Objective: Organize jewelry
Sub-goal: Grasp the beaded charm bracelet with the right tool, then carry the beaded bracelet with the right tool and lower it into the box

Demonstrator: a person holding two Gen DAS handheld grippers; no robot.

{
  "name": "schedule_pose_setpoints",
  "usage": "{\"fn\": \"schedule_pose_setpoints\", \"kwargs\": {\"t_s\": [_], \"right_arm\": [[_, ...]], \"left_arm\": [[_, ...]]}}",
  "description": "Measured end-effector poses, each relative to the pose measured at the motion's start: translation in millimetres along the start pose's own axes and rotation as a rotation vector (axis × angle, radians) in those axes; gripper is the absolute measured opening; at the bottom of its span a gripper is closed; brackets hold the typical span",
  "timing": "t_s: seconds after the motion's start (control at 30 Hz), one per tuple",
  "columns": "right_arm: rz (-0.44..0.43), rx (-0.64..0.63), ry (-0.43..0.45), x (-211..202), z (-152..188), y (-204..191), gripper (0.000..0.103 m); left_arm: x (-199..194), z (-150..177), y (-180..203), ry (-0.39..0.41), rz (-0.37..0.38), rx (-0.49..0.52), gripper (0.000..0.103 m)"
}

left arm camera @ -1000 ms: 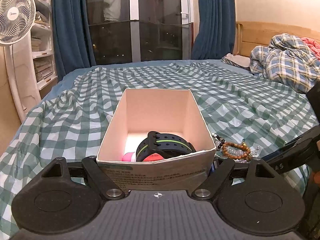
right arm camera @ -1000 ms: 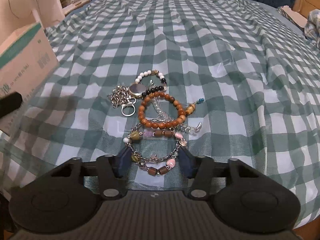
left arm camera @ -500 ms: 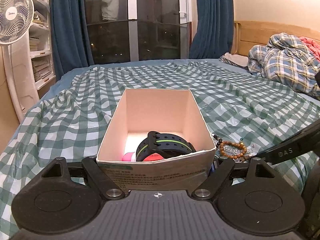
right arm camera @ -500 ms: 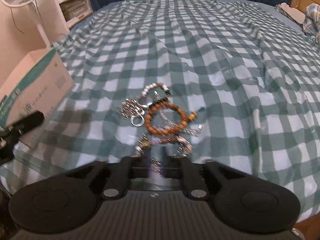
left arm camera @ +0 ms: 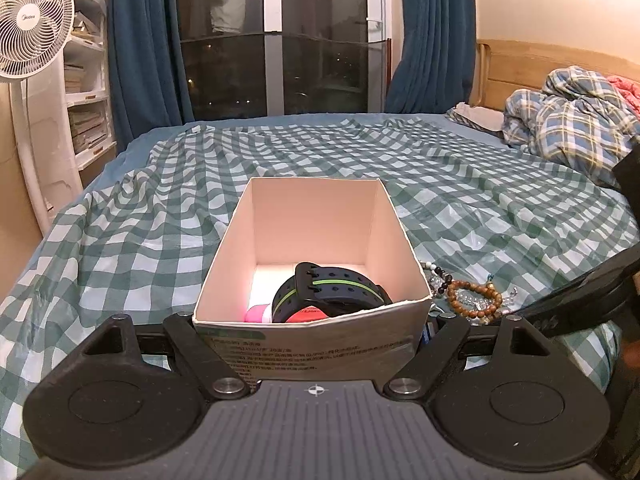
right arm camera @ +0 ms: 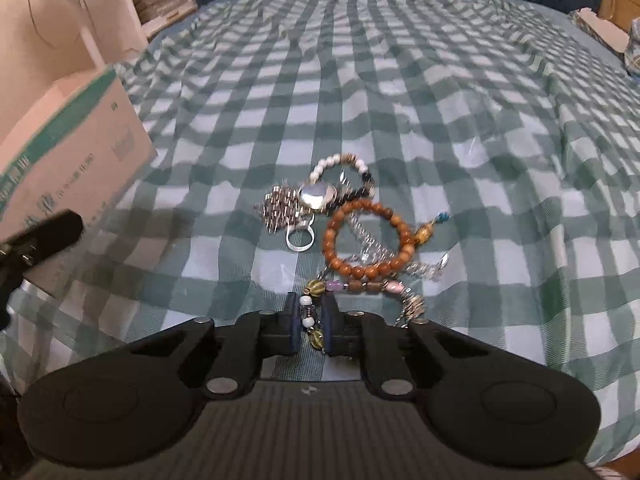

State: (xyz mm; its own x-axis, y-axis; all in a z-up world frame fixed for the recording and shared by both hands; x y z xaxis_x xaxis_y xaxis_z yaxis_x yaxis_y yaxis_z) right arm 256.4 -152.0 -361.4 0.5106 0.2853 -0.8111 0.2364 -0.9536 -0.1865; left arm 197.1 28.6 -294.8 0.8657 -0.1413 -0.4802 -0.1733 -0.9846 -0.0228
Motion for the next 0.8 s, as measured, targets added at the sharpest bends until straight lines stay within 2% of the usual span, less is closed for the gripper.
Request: {"fn": "schedule_pose_setpoints", "kwargs": {"t_s": [0.17,0.37,0.67,0.8], "right_arm": [[-0.006,-0.033,0.065,-30.8,-11.7,4.4,0.103],[-0.064,0.049,0.128,-68.4,-34.0,13.1,0.103],[-0.167,-0.034,0.217,-121.9,-75.6,-33.0,0.103],[-0.214,-0.078,0.251,-142.2,-91.8,-60.8,0.103]], "left_arm": [[0.0,0.3,2.0,-0.001,0.003,0.01,0.056],[-0.5,1.0,3.5,-0.007,0.004,0.003,0.056],[-5.8,1.4,18.5,0.001,0.031,0.06,0.056],[-7.9,1.0,18.7,0.005,0.037,0.057,0.056]]}}
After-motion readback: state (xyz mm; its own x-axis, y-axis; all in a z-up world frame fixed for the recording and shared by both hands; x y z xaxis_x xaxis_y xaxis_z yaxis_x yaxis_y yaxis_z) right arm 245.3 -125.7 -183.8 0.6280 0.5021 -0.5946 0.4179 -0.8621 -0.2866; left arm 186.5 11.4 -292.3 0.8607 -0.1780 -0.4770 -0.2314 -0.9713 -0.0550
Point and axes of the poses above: each gripper's, at about its wrist camera, not at the fingertips, and x roughly the way its jaws point, y to its right, z to its underside, the point moved 5 cm from there along x, roughly the way its jaws point, and after that the axes turned 1 degree about z, right-handed, at the moved point
